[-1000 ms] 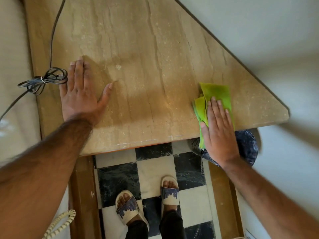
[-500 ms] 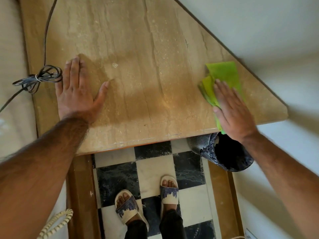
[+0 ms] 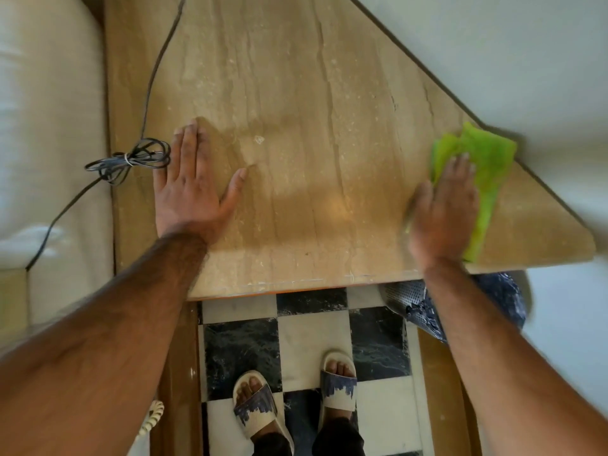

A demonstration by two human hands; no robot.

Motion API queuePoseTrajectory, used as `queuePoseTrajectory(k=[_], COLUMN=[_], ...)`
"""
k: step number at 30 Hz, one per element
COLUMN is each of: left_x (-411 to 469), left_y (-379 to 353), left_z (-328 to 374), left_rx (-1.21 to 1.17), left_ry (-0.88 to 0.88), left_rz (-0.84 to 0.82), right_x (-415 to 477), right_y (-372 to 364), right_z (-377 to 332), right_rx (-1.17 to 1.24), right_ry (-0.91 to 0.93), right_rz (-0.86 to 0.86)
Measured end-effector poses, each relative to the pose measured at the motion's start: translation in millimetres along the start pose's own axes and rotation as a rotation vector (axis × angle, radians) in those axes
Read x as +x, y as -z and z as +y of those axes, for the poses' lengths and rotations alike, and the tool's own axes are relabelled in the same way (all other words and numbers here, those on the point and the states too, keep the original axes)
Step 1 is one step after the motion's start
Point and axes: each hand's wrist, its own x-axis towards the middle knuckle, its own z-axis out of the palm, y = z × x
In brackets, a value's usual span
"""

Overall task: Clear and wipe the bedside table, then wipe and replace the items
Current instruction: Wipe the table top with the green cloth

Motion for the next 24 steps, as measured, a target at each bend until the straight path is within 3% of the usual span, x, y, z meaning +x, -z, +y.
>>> queuePoseTrajectory(k=[5, 11, 15, 19, 24], left_x=[1, 2, 1, 2, 1], left_y=[2, 2, 1, -1, 0], left_z=[3, 0, -2, -3, -3], left_rx=[0.017, 0.046, 0.035, 0.028, 0.029], left_ry=[0.000, -0.001, -0.003, -0.007, -0.001], left_rz=[-0.012, -0.002, -0.012, -0.025, -0.083], right_x=[54, 83, 76, 101, 146], right_y=[-24, -52, -54, -43, -25], right_z=[-101, -246, -267, -237, -174], right_rx=[-0.095, -0.082, -0.120, -0.124, -0.087], right_ry=[0.203, 0.678, 0.864, 0.880, 0.612], right_rz=[-0.024, -0.165, -0.212, -0.182, -0.094])
